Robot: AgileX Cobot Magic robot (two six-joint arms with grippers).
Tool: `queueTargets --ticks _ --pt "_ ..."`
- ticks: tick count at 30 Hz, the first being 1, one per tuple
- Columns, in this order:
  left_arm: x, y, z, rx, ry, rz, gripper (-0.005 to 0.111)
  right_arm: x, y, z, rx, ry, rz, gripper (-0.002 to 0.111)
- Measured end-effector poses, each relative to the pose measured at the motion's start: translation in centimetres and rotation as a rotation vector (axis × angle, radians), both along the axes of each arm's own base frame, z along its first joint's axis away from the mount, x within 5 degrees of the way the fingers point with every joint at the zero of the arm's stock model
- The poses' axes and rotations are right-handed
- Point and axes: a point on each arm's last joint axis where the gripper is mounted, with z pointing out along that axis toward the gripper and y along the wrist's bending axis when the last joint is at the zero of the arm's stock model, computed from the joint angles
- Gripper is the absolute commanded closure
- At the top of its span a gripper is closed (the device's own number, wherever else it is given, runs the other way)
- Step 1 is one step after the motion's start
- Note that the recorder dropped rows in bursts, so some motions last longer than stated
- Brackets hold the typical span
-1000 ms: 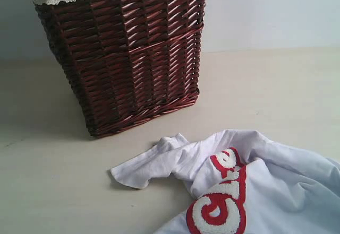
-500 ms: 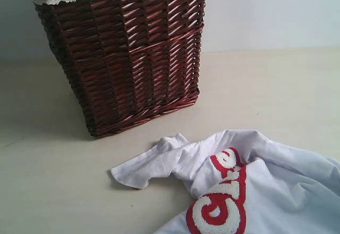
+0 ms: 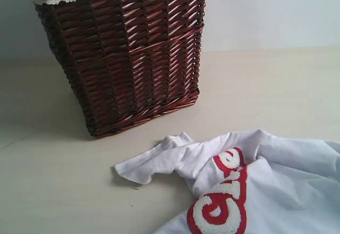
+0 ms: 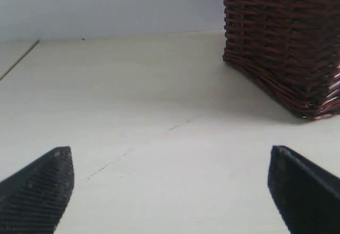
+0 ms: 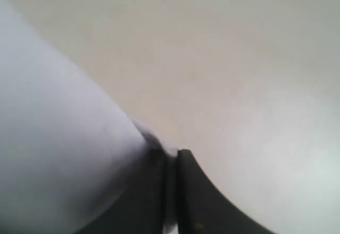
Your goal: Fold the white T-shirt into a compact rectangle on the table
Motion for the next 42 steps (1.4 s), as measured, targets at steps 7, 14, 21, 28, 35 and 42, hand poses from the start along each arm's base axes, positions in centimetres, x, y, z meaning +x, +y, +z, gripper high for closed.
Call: queueTargets --ticks 7,14,21,28,35,42 --pt "0.0 0.0 0.0 0.000 0.000 0.000 0.012 2.4 -1.2 0.8 -0.174 -0.252 0.057 0.108" --pt "0.0 0.0 0.0 0.000 0.000 0.000 0.012 5.3 -2.4 0.2 -0.274 -0.378 0.152 0.108" --pt "0.0 0.0 0.0 0.000 0.000 0.000 0.012 8.9 -4.2 0.8 -0.260 -0.549 0.054 0.093" --pt "0.0 0.0 0.0 0.000 0.000 0.000 0.012 10.4 -5.0 3.0 -0.213 -0.679 -0.052 0.065" --pt "0.0 0.0 0.0 0.000 0.000 0.000 0.012 9.2 -4.6 5.6 -0.190 -0.582 -0.078 0.065" --pt "0.0 0.0 0.0 0.000 0.000 0.000 0.012 6.6 -3.6 11.6 -0.213 -0.556 -0.096 0.079"
